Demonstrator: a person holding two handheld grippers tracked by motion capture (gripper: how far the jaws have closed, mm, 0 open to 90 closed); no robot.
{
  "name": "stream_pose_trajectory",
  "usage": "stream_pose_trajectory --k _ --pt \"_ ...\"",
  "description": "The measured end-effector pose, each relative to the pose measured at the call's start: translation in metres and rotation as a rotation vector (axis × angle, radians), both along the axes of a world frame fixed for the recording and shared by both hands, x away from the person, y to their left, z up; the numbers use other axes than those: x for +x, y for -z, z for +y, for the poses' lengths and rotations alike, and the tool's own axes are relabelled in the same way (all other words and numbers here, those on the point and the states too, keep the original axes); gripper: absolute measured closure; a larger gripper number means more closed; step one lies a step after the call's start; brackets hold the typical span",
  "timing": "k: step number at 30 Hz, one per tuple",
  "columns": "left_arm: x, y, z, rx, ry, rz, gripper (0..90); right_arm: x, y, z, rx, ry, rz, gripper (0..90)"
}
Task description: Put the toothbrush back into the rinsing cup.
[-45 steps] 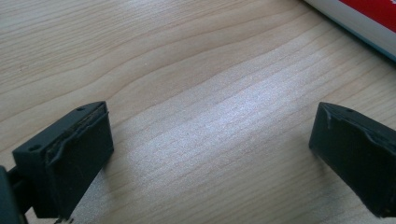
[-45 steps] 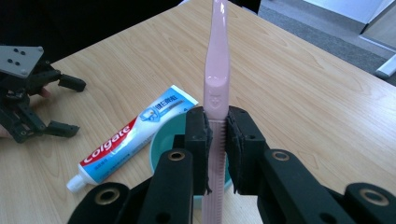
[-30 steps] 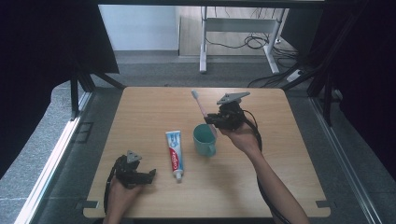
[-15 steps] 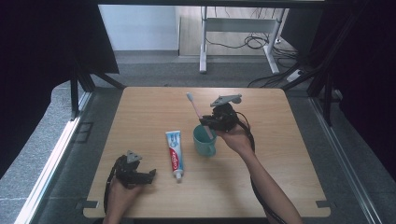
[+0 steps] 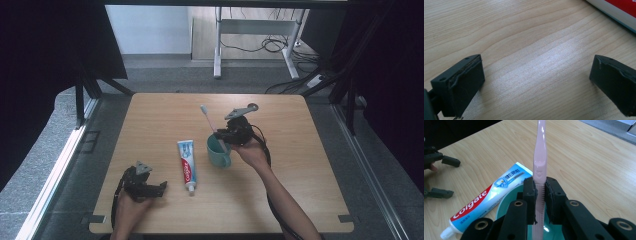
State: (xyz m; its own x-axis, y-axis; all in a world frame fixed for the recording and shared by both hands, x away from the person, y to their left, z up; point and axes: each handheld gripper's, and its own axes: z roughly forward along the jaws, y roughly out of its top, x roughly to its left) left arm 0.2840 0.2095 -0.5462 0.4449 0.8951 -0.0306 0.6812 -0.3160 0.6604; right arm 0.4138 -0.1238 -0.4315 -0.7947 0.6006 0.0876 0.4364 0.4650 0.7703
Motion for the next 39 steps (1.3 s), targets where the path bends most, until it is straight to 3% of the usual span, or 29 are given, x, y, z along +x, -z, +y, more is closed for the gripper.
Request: stream_pose_trajectory --k 20,39 --pt "0.0 0.0 0.0 0.0 0.0 0.0 0.0 -0.001 0.032 0.002 -0.024 -0.008 0.052 78.5" --pt "0.0 0.0 0.0 0.0 0.0 0.0 0.0 0.0 0.041 0.004 -0.066 -0.023 0.111 77.8"
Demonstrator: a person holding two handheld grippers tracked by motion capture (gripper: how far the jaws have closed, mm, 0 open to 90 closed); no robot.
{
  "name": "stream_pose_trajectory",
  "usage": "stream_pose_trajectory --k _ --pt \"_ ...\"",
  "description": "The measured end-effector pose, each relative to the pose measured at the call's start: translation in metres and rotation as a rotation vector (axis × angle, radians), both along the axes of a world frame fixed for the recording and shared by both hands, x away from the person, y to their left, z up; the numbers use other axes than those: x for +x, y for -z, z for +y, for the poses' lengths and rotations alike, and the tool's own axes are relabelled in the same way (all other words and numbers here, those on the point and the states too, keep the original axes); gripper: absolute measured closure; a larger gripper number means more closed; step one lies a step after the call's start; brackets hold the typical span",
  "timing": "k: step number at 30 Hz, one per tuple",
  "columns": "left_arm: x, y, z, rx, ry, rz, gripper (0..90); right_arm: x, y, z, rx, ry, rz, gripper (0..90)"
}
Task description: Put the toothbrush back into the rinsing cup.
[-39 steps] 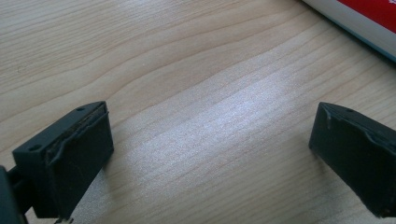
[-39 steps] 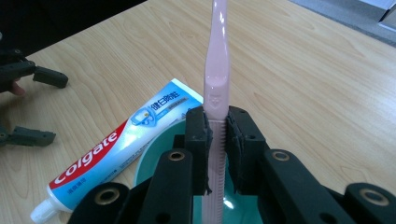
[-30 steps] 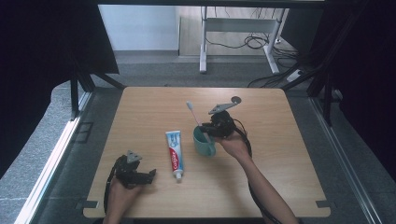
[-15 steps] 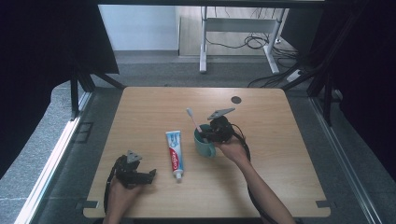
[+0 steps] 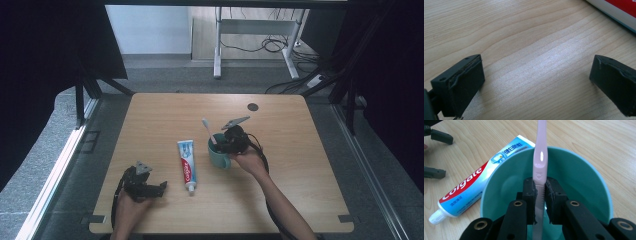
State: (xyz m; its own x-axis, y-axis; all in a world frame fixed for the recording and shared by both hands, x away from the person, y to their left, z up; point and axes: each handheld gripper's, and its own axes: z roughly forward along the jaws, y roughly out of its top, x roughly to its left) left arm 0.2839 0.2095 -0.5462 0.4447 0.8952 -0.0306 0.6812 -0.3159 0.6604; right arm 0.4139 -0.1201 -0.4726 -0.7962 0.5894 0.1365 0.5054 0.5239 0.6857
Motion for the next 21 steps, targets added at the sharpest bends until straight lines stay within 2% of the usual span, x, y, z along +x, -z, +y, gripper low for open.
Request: stream_pose_trajectory --k 12,18,21 --pt "0.0 0.0 0.0 0.0 0.0 0.0 0.0 0.0015 0.0001 0.0005 -0.021 -0.009 0.016 76.3" --pt "0.0 0.0 0.0 0.0 0.0 0.0 0.0 -0.0013 -0.0007 0.0055 -0.062 -0.018 0.003 67.6" --pt "0.0 0.0 0.0 0.0 0.0 0.0 0.0 -0.0016 -0.0008 0.0061 -0.058 -0.018 0.005 64.2"
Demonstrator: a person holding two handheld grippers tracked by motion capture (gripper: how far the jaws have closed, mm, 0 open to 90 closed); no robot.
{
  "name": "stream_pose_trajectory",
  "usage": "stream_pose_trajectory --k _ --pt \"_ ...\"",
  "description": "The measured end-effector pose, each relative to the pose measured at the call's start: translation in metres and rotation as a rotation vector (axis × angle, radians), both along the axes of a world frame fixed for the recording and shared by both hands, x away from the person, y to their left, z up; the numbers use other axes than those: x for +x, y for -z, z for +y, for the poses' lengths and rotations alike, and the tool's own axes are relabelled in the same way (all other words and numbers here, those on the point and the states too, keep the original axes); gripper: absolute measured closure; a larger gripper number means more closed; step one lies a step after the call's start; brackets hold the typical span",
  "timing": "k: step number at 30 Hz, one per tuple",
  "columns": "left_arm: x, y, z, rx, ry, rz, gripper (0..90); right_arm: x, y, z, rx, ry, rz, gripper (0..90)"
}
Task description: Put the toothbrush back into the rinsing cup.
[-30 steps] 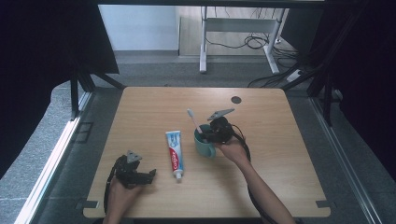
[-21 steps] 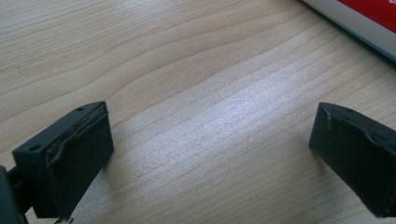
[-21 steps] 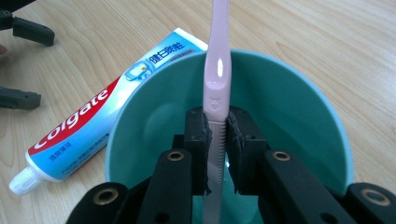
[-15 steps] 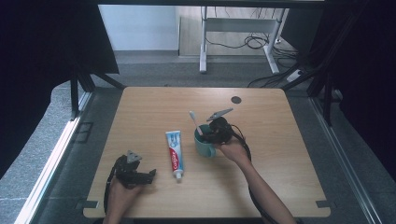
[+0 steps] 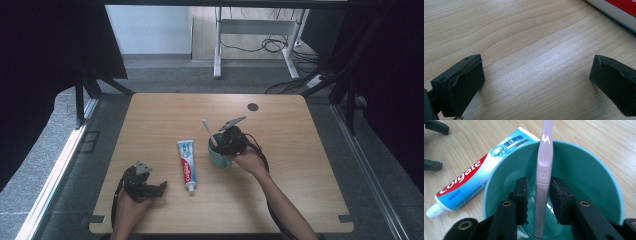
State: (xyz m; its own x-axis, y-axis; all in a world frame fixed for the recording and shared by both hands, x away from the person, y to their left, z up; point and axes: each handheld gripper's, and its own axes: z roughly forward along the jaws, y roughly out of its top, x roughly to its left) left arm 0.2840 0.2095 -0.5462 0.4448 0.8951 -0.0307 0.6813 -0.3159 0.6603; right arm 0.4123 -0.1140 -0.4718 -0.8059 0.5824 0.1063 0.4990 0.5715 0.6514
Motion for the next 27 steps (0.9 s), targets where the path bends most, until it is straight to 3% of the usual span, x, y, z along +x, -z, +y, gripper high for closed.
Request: stream_pose_trajectory --k 9,27 --pt "0.0 0.0 0.0 0.0 0.0 0.0 0.0 -0.002 -0.006 -0.002 0.013 0.0 -0.011 52.6" --pt "0.0 0.0 0.0 0.0 0.0 0.0 0.0 -0.012 -0.037 -0.01 0.026 0.007 -0.074 33.6"
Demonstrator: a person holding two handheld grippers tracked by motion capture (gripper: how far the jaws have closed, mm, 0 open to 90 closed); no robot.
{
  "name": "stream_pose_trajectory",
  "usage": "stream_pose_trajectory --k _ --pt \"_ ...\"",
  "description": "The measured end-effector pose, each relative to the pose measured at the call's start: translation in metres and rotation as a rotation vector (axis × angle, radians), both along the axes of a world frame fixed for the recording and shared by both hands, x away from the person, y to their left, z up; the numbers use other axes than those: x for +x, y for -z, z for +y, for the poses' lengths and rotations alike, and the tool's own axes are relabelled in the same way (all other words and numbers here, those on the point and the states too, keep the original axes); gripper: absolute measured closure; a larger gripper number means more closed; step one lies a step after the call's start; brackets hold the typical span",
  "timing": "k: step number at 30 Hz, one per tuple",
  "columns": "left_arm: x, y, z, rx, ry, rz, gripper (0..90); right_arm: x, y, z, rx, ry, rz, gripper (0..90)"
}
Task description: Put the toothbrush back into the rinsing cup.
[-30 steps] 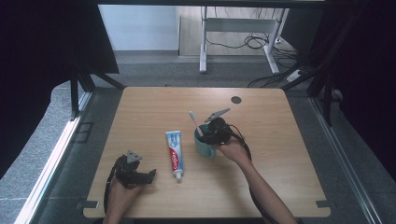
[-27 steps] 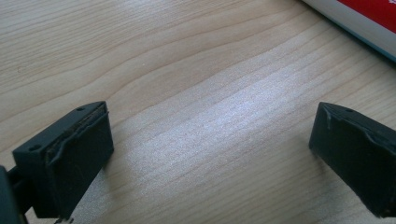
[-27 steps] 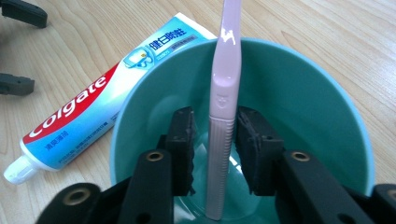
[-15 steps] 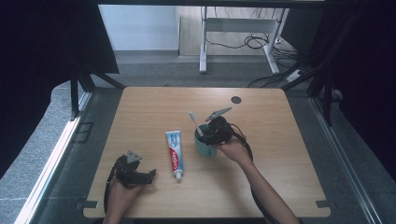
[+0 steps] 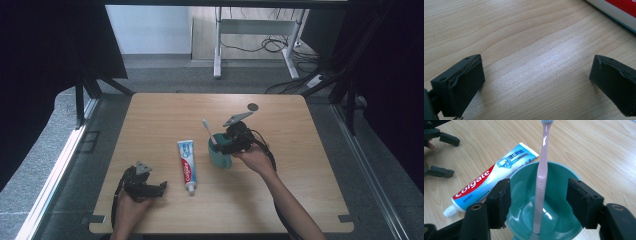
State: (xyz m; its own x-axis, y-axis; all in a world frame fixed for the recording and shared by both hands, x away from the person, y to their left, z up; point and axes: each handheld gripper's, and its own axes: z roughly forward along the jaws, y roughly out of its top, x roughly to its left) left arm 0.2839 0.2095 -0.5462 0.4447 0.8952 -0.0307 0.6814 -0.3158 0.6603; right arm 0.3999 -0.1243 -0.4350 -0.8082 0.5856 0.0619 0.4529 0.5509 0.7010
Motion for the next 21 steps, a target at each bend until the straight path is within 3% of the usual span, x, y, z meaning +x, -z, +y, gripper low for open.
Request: stream_pose_trajectory --k 13,21 --pt "0.0 0.0 0.0 0.002 0.002 -0.001 0.0 -0.012 -0.01 -0.013 0.008 -0.007 -0.024 16.8" --pt "0.0 0.0 0.0 0.002 0.002 -0.001 0.0 -0.017 -0.01 -0.026 0.019 0.006 -0.043 13.2"
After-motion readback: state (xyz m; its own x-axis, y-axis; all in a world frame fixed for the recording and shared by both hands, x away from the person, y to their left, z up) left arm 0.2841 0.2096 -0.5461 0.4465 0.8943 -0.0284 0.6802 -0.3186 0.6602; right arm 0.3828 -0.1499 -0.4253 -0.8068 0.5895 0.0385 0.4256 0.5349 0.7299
